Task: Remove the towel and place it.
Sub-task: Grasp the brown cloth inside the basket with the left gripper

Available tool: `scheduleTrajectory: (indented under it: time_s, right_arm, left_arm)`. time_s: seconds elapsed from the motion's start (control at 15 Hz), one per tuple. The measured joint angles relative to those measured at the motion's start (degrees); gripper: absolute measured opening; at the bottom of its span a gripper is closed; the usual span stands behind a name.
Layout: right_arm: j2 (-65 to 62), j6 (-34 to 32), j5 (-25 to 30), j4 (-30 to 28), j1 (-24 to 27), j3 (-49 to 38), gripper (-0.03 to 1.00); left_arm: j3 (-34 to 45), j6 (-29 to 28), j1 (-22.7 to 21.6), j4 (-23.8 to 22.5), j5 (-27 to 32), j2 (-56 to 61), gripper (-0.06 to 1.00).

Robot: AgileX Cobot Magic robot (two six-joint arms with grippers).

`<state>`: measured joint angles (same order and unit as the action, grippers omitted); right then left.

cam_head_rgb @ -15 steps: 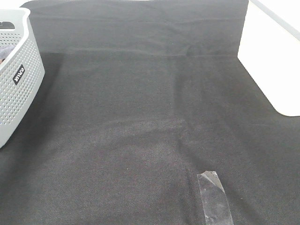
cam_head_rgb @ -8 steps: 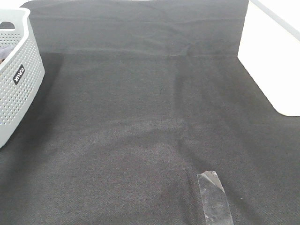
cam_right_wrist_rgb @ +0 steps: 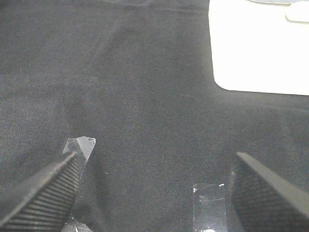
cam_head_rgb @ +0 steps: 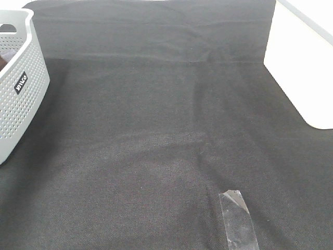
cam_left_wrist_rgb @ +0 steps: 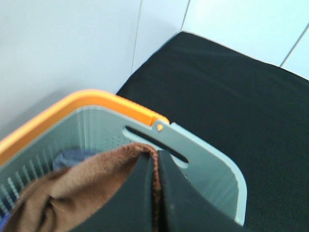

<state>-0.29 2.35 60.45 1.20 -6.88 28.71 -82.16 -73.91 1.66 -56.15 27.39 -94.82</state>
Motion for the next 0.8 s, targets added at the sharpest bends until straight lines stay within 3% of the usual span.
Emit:
scheduleTrajectory:
  time_s: [0.2, 0.6, 0.8]
  right_arm:
    - [0.0, 0.0, 0.0, 0.0, 0.0, 0.0, 0.77]
    - [0.0, 0.0, 0.0, 0.0, 0.0, 0.0, 0.77]
    - [0.0, 0.0, 0.0, 0.0, 0.0, 0.0, 0.77]
  left_arm:
    - [0.0, 6.42, 0.0, -0.06, -5.67, 4.7, 0.0]
    - [0.0, 8.42, 0.11, -0.52, -29.68, 12.03, 0.0]
    - [-2.86, 8.54, 2.81, -0.74, -32.66, 12.09, 0.0]
